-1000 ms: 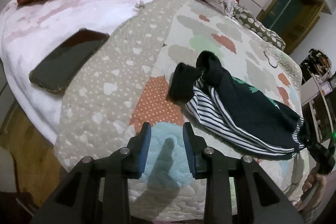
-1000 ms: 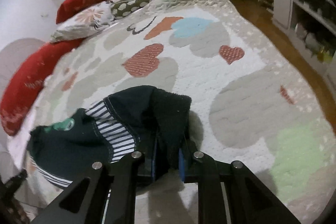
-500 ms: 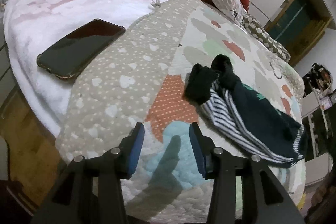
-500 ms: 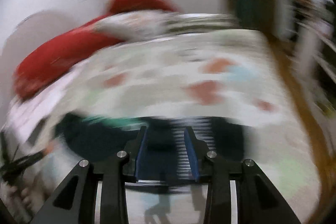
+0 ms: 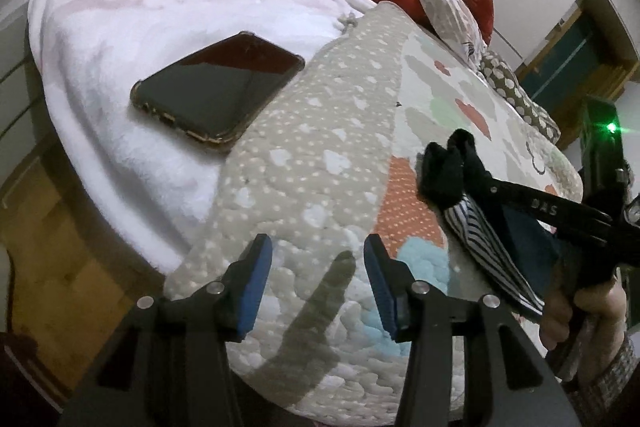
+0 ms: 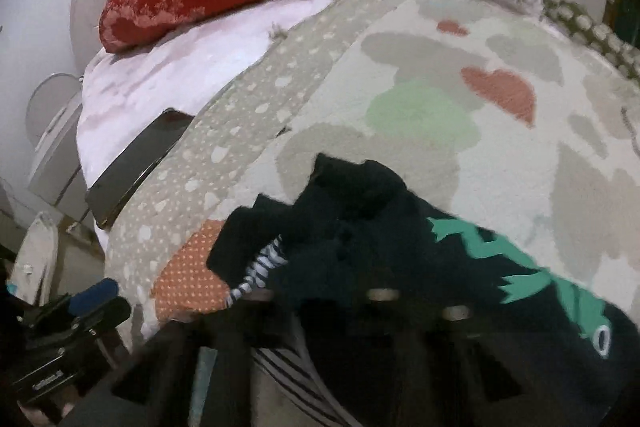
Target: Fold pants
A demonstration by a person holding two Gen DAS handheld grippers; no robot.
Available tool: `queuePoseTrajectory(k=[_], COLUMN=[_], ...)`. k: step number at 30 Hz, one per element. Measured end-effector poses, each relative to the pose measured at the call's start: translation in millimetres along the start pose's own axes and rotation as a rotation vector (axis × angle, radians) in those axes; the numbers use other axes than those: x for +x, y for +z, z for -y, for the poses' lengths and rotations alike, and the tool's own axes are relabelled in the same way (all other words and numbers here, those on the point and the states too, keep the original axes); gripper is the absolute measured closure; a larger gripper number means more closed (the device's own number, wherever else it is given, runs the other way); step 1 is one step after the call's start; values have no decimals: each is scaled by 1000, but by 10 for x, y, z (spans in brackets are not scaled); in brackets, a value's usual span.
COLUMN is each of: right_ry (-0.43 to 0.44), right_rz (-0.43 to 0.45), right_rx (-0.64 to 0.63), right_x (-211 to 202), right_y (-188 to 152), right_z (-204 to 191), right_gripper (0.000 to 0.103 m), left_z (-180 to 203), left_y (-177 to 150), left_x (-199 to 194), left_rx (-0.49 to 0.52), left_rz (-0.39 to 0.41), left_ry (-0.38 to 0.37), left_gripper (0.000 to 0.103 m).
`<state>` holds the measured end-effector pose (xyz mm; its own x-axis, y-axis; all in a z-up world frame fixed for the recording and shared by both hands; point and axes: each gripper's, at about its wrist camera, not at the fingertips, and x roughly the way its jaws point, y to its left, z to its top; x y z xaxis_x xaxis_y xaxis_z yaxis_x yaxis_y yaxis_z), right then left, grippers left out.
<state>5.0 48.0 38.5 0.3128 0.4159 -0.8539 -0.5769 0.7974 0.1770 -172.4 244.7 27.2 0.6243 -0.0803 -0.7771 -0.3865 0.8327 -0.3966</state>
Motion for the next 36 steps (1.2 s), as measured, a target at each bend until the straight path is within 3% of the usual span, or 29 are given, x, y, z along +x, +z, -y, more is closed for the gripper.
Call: queuePoseTrajectory(k=[6, 9, 12, 14, 15, 16, 18, 21, 23, 24, 25, 26, 29, 34, 36], right_ry=[-4, 24, -17, -8, -15, -37, -64, -100, -176, -216, -251, -253, -165, -54, -21], right_rz=[71, 9, -64, -32, -21, -14, -21, -140, -216, -249, -272, -281, -265, -271, -274], right_rx=[14, -27, -41, -8, -7, -17, -46, -78, -112, -129, -135, -122, -77, 1, 26], right_x=[-345, -266, -86, -180, -222, -262, -252, 53, 312, 421, 486, 499, 370, 243, 211], right_y=[-1, -76, -74, 2, 48, 118, 246, 413, 462, 464, 456, 461, 481, 492, 493], right_z=[-158, -363, -455, -440, -452, -485, -561, -683, -701, -684, -647, -581, -438, -251, -199], right_gripper=[92, 86, 82, 65, 45, 33, 29, 29, 32, 61, 74, 75, 81, 81, 81], left_z=[-74, -105, -123, -139, -142, -140, -126, -69, -8, 44, 103, 179, 428, 825, 950], left_y=[18, 1, 0, 6, 9, 10, -1, -20, -31, -40, -49, -57, -59, -79, -70], left_x=[1, -3, -32, -43, -38, -31, -24, -45, -61, -59, -46, -19, 95, 295, 339], left_rx=[-10, -17, -25, -33, -37, -41, -48, -50, -39, -27, -13, 4, 48, 106, 128], left_rz=[6, 7, 11, 20, 22, 23, 27, 32, 33, 31, 26, 19, -3, -23, 4], left_ry=[-39, -51, -63, -66, -70, -72, -71, -100, -114, -123, -129, -132, -170, -265, -264], left_gripper=[56, 56, 56, 56, 56, 56, 56, 55, 55, 54, 53, 53, 53, 35, 34])
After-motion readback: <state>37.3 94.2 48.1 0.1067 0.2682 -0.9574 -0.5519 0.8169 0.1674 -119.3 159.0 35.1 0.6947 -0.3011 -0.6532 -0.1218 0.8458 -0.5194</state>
